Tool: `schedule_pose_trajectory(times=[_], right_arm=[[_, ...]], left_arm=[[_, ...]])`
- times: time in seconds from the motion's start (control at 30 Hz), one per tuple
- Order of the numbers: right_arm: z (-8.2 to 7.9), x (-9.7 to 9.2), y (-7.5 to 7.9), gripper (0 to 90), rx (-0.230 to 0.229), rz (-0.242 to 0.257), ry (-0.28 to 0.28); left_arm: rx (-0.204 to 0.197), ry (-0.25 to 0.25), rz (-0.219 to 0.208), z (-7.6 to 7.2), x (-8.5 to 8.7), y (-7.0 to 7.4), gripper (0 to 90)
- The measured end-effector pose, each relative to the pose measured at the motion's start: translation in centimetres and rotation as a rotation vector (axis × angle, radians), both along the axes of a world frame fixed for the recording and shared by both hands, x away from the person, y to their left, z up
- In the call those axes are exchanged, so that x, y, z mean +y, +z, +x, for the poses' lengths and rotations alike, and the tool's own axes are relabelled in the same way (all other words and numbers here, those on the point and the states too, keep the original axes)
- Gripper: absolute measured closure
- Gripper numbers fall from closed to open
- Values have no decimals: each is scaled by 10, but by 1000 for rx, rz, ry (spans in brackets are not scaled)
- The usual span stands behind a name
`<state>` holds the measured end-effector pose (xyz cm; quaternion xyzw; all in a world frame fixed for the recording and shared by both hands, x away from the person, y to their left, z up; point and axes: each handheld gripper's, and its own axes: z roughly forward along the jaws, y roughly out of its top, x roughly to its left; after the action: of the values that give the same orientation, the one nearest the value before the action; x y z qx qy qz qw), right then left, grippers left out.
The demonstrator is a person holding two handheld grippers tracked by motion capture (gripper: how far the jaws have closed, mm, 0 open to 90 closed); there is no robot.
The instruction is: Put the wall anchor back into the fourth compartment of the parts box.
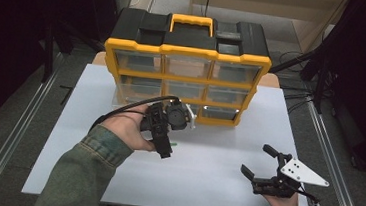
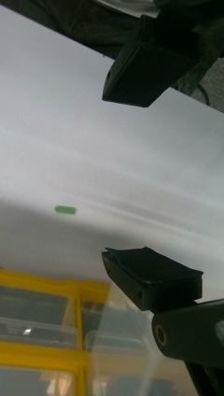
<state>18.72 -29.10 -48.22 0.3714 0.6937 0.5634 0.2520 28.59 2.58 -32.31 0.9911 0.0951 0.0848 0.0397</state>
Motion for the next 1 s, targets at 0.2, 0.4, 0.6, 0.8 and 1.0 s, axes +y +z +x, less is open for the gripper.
schedule_pose_trajectory(times=[0.2, 0.4, 0.6, 0.8, 1.0], right_arm=[[0, 0, 0, 9, 3, -4, 4], [1, 1, -1, 9, 8, -5, 7], [1, 1, -1, 9, 12, -7, 8], [1, 1, -1, 9, 13, -8, 10], [1, 2, -1, 9, 16, -8, 16]], left_arm=[[26, -5, 17, 4, -12, -22, 254], [29, 3, 26, 7, -15, -36, 258], [38, 24, 36, 8, -21, -55, 254], [46, 31, 60, 10, -24, -78, 253], [51, 30, 58, 14, -28, -94, 253]])
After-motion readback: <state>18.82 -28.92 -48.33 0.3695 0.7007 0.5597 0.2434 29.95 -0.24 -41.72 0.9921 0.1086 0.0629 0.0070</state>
